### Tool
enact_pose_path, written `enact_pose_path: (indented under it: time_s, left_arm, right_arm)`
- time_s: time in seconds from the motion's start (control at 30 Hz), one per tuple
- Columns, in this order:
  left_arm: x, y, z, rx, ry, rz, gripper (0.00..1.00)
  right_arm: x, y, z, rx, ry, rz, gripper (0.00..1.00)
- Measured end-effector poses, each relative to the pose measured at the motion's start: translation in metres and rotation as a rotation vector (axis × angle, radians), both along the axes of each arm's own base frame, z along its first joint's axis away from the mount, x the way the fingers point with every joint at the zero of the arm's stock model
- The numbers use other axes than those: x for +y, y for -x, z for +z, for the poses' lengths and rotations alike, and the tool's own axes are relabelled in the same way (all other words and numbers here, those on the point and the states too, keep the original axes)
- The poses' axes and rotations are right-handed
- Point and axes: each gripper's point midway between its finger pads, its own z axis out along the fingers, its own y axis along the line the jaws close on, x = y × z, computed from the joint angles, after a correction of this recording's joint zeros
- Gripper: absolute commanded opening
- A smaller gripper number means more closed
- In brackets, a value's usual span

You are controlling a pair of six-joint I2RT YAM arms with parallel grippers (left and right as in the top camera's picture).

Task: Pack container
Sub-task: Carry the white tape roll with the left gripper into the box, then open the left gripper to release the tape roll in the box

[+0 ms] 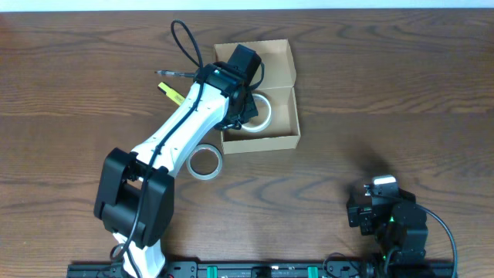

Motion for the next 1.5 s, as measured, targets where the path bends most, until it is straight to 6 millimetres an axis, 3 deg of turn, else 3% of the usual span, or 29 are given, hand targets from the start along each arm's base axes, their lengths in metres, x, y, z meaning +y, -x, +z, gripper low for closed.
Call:
enact_pose_path:
  time_s: [0.37,0.6,0.87,1.13,1.23,1.5]
  left_arm:
    - [0.002,0.001,-0.021,0.045,-0.031,-0.001,0.06]
    - [0.004,0.0,-0.021,0.036,-0.047,0.0,0.18]
    - [0.005,-0.002,-0.021,0.027,-0.05,0.003,0.23]
    - [-0.002,-0.019,-0.013,-0.048,-0.017,0.015,0.31]
    - [0.008,-0.019,0.005,-0.087,-0.036,0.071,0.4]
    - [0.078,0.017,0.1,-0.227,-0.114,0.419,0.45]
  right_arm:
    - [0.0,0.0,0.0,0.0,0.0,0.0,0.99]
    - [0.0,0.0,0.0,0.0,0.0,0.0,0.99]
    - [0.0,0.0,0.0,0.0,0.0,0.0,0.99]
    - [0.0,0.0,0.0,0.0,0.0,0.0,0.99]
    - [0.0,0.0,0.0,0.0,0.0,0.0,0.99]
    - [0.0,0.0,0.0,0.0,0.0,0.0,0.99]
